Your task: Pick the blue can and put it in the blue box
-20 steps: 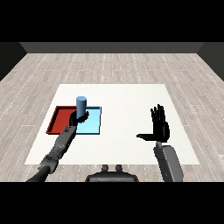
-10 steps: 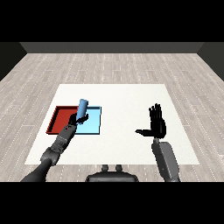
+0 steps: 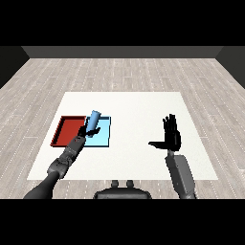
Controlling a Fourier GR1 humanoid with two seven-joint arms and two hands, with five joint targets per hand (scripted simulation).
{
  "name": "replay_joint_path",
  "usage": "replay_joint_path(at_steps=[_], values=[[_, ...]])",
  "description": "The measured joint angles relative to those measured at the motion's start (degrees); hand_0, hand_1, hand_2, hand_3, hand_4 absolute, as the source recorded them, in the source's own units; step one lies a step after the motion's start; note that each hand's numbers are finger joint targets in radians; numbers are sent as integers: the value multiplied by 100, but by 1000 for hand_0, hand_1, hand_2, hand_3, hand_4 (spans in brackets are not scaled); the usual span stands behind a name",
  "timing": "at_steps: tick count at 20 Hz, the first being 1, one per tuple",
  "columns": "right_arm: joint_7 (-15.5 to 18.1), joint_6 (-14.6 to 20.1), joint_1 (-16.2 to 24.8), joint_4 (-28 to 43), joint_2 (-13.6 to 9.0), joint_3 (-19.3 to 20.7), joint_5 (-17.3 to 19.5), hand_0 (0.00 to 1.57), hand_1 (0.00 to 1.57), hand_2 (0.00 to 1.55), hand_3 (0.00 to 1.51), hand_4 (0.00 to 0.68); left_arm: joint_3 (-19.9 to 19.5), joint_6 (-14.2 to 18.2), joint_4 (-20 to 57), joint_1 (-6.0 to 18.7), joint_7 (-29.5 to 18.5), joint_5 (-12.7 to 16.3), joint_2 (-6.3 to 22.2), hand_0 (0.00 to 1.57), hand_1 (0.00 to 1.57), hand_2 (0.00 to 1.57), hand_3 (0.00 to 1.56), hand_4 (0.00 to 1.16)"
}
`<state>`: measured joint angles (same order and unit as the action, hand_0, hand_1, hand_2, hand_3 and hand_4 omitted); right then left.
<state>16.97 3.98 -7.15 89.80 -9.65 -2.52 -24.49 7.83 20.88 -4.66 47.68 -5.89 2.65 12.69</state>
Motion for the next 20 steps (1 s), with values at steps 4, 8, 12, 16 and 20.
replay_joint_path(at_steps=[4,8,12,16,20], values=[[143,-134,120,-55,-42,65,-7,0,0,0,0,0,122,-78,125,60,135,-173,-68,0,0,0,0,0],[107,-255,172,18,-30,116,-134,0,0,0,0,0,141,157,140,45,199,-252,-167,0,0,0,0,0],[67,-206,66,24,44,116,-128,0,0,0,0,0,-90,768,9,-58,-30,-80,-243,0,0,0,0,0],[37,-237,67,78,59,129,-181,0,0,0,0,0,-497,1438,-593,-282,-1009,268,-242,0,0,0,0,0],[-27,-276,110,193,40,130,-227,0,0,0,0,0,-719,1211,-1463,-535,-2133,512,-270,0,0,0,0,0]])
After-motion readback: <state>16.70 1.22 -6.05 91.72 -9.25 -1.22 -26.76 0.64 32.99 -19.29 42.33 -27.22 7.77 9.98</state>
